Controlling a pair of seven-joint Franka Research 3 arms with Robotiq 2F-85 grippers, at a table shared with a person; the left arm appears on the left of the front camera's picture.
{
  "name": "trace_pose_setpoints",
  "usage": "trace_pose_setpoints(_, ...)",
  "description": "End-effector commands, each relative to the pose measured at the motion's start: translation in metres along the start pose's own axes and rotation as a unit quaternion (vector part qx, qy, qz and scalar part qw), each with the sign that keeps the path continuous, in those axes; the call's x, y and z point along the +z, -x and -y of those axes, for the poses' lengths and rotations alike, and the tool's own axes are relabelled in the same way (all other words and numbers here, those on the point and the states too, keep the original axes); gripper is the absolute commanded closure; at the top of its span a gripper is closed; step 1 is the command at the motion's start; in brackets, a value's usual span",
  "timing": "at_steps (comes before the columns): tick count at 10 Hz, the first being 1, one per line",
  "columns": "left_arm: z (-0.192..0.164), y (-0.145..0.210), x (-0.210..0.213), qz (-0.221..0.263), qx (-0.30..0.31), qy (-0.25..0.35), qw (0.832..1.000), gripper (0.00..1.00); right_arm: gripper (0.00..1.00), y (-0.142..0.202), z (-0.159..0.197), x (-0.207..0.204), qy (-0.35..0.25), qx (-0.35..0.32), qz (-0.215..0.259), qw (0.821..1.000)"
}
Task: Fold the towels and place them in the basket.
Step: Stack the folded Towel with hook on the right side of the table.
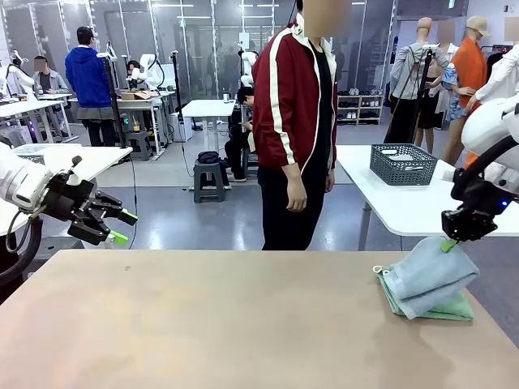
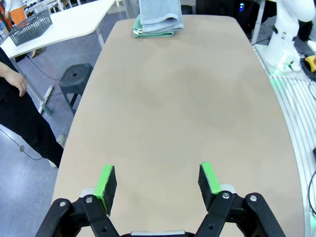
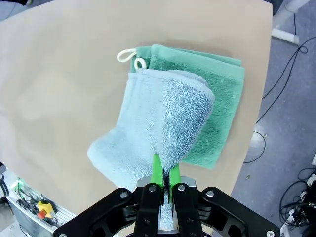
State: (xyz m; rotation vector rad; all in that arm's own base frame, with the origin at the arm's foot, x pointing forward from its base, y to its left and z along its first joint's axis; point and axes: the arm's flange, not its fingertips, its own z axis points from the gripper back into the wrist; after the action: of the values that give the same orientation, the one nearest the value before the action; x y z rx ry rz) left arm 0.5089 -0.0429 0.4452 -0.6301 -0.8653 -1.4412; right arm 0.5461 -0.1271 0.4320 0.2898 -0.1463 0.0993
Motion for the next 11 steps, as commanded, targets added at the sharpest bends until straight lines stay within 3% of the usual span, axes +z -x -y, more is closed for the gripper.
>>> trace_pose_setpoints(1,0.0,0.0,0.0,0.002,0.001,-0.002,1.0,0.15,0.76,0.001,0.016,-0.007,-0.031,0.001,0.006,0.999)
trace_pose_setpoints(5,0.0,0.0,0.0,0.002,0.001,-0.002,1.0,0.15,0.36,0.0,0.016,0.0,-0.032,-0.009,-0.014,0.999)
trace_pose_setpoints(8,0.0,0.0,0.0,0.002,0.001,-0.002,1.0,0.15,0.09,-0.003,-0.01,0.036,0.003,-0.021,-0.029,0.999)
trace_pose_setpoints(11,0.0,0.0,0.0,0.002,0.001,-0.002,1.0,0.15,0.09,0.005,-0.07,0.101,0.042,-0.037,-0.057,0.997)
